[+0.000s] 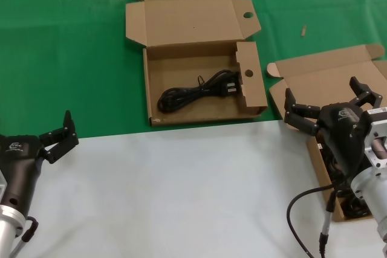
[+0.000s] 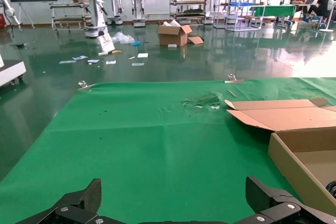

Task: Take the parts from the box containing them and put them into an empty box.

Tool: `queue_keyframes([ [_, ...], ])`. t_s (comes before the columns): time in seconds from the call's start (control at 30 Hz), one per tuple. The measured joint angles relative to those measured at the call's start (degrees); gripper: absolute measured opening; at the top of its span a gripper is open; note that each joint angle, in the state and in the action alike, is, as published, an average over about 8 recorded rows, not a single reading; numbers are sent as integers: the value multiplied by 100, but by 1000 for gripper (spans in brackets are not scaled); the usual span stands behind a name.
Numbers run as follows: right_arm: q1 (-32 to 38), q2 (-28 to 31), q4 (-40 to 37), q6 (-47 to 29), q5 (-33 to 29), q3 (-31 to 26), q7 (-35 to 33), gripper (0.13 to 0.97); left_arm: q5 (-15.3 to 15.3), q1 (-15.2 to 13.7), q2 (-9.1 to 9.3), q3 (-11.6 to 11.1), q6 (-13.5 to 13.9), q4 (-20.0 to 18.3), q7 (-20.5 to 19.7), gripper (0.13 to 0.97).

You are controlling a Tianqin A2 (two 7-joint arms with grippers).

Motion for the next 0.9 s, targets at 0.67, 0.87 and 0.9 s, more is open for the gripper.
queue_keyframes([
  [0.67, 0, 0, 0, 0, 0, 0, 0, 966, 0, 0, 0, 0, 0, 0, 0, 966],
  [0.87, 0, 0, 0, 0, 0, 0, 0, 966, 0, 0, 0, 0, 0, 0, 0, 966],
  [0.9, 0, 0, 0, 0, 0, 0, 0, 966, 0, 0, 0, 0, 0, 0, 0, 966],
])
